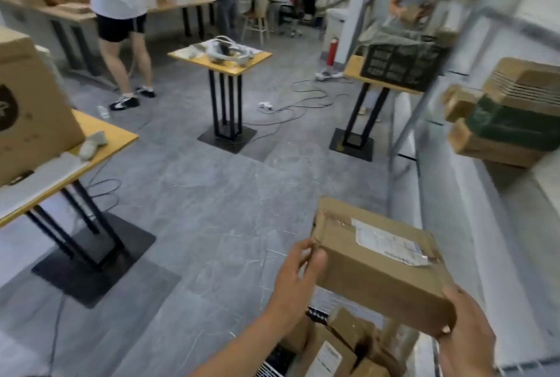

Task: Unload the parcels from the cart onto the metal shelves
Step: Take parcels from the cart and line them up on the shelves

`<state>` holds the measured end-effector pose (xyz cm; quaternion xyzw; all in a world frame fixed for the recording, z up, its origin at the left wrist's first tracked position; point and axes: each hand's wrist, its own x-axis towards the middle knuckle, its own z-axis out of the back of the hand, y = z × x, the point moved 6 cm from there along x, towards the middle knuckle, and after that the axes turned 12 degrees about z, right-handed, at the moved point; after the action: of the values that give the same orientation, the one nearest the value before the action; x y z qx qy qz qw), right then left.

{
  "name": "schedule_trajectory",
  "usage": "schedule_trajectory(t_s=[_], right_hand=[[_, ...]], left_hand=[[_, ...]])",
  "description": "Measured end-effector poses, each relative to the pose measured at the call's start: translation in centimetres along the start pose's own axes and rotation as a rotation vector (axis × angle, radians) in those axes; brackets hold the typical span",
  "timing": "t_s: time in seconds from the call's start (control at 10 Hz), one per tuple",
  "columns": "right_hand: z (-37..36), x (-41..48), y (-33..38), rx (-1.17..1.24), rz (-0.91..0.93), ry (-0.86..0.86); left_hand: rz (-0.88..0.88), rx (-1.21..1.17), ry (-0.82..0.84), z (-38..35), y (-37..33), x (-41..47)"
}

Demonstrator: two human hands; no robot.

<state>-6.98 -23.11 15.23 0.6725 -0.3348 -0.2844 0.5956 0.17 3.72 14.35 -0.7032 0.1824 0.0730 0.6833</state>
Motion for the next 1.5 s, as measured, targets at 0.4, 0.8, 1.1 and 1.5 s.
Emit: schedule_trajectory(t_s=[0.4, 0.8, 1.1, 1.5], right_hand=[[9.2, -16.0, 6.7, 0.077, 0.129, -0.132], [21.9, -24.6, 10.1, 0.089, 0.124, -0.261], [30.6, -31.6, 11.0, 0.121, -0.088, -0.274], [37.0, -43.8, 10.2, 0.257, -0.290, -0.468]], left_hand=[[0.007, 0.037, 0.327, 0.7, -3.2, -10.2], [0.131, 0.139, 0.681, -6.9, 0.7, -16.9], [0.241, 0.176, 0.859, -13.6, 3.4, -20.6], [0.328, 0.378, 1.239, -20.2, 8.6, -27.3]])
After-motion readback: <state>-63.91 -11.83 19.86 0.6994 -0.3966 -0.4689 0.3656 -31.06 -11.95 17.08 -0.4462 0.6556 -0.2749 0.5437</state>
